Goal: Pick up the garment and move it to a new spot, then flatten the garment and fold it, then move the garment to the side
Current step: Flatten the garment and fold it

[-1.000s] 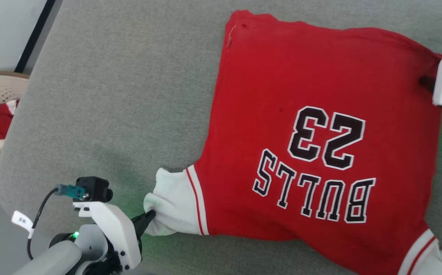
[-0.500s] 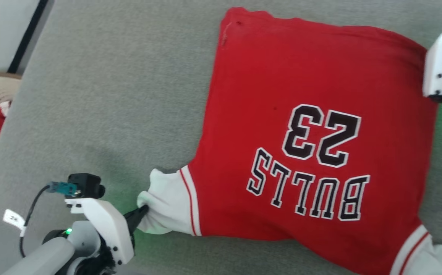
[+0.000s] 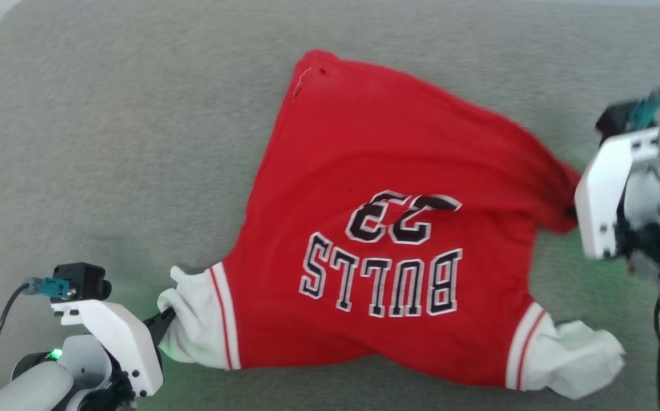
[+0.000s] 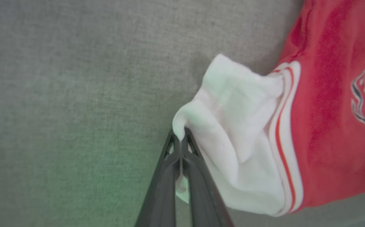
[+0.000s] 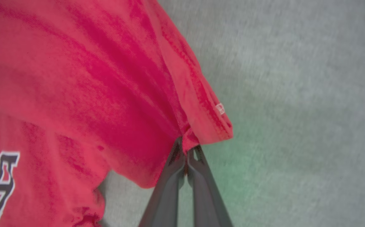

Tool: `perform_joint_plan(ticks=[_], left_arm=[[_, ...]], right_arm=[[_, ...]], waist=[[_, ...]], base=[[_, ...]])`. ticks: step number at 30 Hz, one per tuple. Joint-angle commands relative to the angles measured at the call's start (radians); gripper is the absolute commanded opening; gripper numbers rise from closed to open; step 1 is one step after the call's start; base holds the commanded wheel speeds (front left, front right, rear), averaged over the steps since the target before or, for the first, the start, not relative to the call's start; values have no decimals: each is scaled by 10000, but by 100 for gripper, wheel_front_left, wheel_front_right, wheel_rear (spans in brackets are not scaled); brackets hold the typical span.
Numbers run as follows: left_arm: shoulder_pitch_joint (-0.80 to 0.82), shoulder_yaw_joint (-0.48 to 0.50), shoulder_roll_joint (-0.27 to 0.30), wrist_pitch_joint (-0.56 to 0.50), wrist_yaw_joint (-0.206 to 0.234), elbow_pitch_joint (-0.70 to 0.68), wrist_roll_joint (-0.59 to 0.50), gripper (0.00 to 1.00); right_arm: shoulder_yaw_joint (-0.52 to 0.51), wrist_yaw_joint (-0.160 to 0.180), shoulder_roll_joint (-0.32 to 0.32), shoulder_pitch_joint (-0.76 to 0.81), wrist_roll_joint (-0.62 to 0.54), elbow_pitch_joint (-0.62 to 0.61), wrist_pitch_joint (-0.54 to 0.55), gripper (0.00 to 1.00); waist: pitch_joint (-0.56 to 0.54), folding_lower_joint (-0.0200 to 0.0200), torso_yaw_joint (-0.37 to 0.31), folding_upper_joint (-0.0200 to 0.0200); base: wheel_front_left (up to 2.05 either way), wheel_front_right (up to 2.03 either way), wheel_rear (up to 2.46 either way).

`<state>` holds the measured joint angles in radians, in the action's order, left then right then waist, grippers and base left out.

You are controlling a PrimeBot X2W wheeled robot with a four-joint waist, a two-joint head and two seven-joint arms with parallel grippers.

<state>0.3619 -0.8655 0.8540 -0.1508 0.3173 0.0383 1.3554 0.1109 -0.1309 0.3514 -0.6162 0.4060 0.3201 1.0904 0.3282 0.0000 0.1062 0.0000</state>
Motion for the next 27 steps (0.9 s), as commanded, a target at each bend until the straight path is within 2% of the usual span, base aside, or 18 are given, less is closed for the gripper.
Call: perform_joint_plan(ticks=[1, 5, 9, 13, 16, 17, 18, 19, 20, 23, 27], left_arm=[[-154, 32, 24, 12, 71, -71, 38, 0], [-180, 74, 200, -11, 178, -292, 39, 0], [-103, 97, 233, -57, 241, -408, 27, 0], [3, 72, 187, -96, 229, -431, -36, 0], [39, 68, 125, -103, 199, -396, -41, 0], [47, 65, 100, -105, 172, -365, -43, 0], [58, 60, 84, -110, 161, -337, -39, 0], [81, 60, 65, -113, 126, -309, -36, 0], [74, 60, 57, -107, 101, -279, -31, 0], [63, 94, 33, -64, 79, -212, 15, 0], [-31, 130, 90, -9, 68, -212, 50, 0]], right_arm=[[-61, 3, -20, 559, 197, -556, 251, 0], [-403, 3, -152, 2357, 490, -2722, 1080, 0], [-1121, 3, -715, 4163, 461, -4383, 1644, 0], [-1434, 3, -1450, 5463, 114, -4955, 1391, 0], [-1375, 3, -1563, 5711, -114, -4730, 830, 0], [-1332, 5, -1714, 5758, -107, -4502, 409, 5], [-1343, 5, -1787, 5735, -218, -4234, -18, 36], [-1349, 5, -1778, 5700, -370, -3928, -338, 91], [-1344, 11, -1817, 5654, -402, -3600, -590, 100], [-1450, 31, -1882, 5474, -347, -3178, -1048, 100], [-1712, 28, -1708, 5308, -255, -3899, -1116, 100]], waist=[[-243, 0, -432, 0], [-332, 0, -763, 0], [-356, 0, -856, 0], [-322, 0, -830, 0], [-297, 0, -808, 0], [-291, 0, -802, 0], [-291, 0, -801, 0], [-295, 0, -794, 0], [-305, 0, -789, 0], [-344, 0, -772, 0], [-424, 0, -776, 0]], base=[[0, 0, 0], [0, 0, 0], [0, 0, 0], [0, 0, 0], [0, 0, 0], [0, 0, 0], [0, 0, 0], [0, 0, 0], [0, 0, 0], [0, 0, 0], [0, 0, 0]])
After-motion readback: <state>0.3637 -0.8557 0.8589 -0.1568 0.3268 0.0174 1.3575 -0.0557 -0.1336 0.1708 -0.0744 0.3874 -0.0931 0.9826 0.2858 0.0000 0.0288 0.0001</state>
